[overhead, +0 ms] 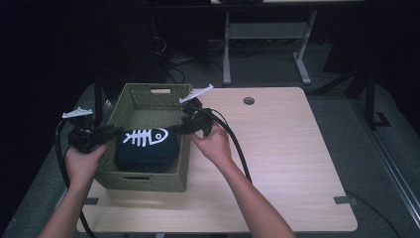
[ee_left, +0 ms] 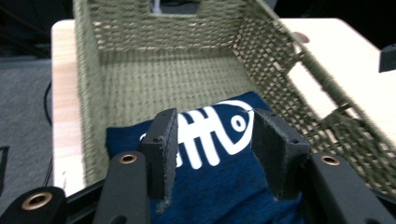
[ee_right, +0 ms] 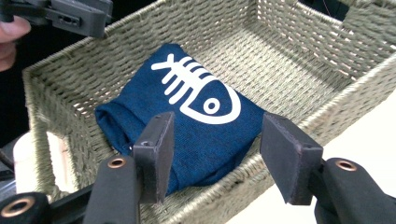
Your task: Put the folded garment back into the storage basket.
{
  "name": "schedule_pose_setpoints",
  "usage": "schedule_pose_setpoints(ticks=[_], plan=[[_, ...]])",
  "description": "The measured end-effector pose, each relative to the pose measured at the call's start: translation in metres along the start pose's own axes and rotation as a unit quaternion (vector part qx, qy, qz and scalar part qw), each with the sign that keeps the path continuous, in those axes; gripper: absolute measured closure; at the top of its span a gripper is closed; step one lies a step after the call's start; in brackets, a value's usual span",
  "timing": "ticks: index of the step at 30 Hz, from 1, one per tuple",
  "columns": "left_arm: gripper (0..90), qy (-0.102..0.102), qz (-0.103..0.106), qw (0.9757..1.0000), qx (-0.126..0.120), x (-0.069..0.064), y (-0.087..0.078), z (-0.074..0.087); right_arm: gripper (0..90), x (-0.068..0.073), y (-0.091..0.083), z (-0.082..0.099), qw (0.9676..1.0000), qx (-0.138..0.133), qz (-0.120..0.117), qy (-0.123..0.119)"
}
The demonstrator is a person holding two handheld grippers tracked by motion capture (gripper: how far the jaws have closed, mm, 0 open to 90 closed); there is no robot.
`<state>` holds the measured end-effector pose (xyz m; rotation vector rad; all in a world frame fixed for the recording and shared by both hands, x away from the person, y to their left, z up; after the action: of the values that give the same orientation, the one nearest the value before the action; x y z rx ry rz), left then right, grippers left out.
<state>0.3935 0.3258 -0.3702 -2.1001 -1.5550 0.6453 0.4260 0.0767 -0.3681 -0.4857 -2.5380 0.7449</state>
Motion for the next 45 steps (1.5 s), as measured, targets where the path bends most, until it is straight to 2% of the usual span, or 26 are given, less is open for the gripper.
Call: schedule_pose_setpoints(ticks=[6,16,26,32,36,45], plan=[[47.8,0.014,0.013,0.9998,-0.007,-0.016,-0.001,-0.005,39.8,-0.004,-0.017,0.001,0.9998,-0.018,-0.013,0.000],[44.0,0.026,0.032,0.9990,-0.018,-0.038,0.000,-0.011,35.4,-0.013,-0.043,0.011,0.9991,-0.035,-0.022,0.006],[40.1,0.043,0.045,0.9979,-0.019,-0.061,0.003,-0.014,32.9,-0.019,-0.068,0.019,0.9985,-0.051,-0.015,0.007],[36.6,0.050,0.058,0.9969,-0.021,-0.076,0.005,-0.016,31.8,-0.023,-0.080,0.028,0.9981,-0.058,-0.019,0.013],[35.5,0.059,0.063,0.9960,-0.022,-0.084,0.006,-0.016,31.4,-0.026,-0.087,0.032,0.9980,-0.061,-0.015,0.013],[31.3,0.079,0.080,0.9934,-0.023,-0.112,0.011,-0.018,30.1,-0.035,-0.114,0.050,0.9972,-0.072,0.002,0.018]])
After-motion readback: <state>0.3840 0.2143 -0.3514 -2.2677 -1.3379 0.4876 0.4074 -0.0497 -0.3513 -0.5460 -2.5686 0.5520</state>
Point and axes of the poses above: each handheld gripper's, and its own axes: y roughly forward along the jaws, z roughly out of its underside, x roughly to its left, the point moved 7 cm from there along y, roughly forward along the jaws, and after that the axes turned 10 degrees about -z, right-handed, at the moved point
